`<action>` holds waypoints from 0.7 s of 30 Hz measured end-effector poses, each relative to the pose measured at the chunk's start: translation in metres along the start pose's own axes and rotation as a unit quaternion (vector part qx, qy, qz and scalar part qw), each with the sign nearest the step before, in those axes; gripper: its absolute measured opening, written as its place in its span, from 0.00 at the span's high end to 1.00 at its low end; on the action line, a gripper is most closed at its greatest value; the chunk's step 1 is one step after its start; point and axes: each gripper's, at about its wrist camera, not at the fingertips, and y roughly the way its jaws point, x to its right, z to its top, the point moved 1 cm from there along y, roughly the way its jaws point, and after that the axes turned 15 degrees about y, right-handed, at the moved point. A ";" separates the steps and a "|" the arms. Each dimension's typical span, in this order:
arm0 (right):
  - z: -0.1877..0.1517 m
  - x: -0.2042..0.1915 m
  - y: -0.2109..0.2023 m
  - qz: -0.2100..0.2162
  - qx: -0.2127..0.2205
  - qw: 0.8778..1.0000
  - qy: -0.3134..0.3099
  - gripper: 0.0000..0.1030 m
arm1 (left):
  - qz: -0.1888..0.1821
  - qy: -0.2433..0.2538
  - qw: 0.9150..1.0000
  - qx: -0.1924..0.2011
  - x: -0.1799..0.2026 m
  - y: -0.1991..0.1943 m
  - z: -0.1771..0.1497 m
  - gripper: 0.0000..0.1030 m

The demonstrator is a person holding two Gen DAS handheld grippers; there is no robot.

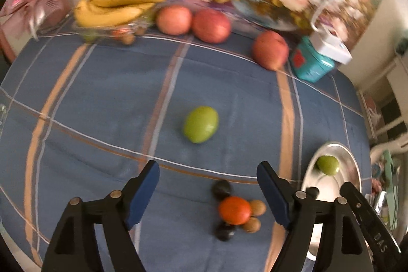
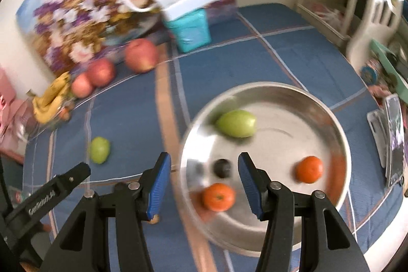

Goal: Organize fruits
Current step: 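Move both open tools back to the fruit cluster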

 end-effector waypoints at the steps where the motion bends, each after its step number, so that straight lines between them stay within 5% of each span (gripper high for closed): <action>1: -0.002 -0.007 -0.003 0.004 0.002 1.000 -0.008 0.46 | 0.002 -0.005 1.000 0.001 -0.006 -0.002 0.000 0.20; 13: -0.015 -0.048 -0.011 0.011 0.009 0.998 -0.064 0.46 | 0.005 -0.064 0.998 0.024 -0.057 -0.021 -0.002 0.10; 21: -0.020 -0.050 0.001 -0.004 -0.006 0.998 -0.069 0.34 | 0.013 -0.051 0.999 0.006 -0.053 -0.013 -0.003 0.00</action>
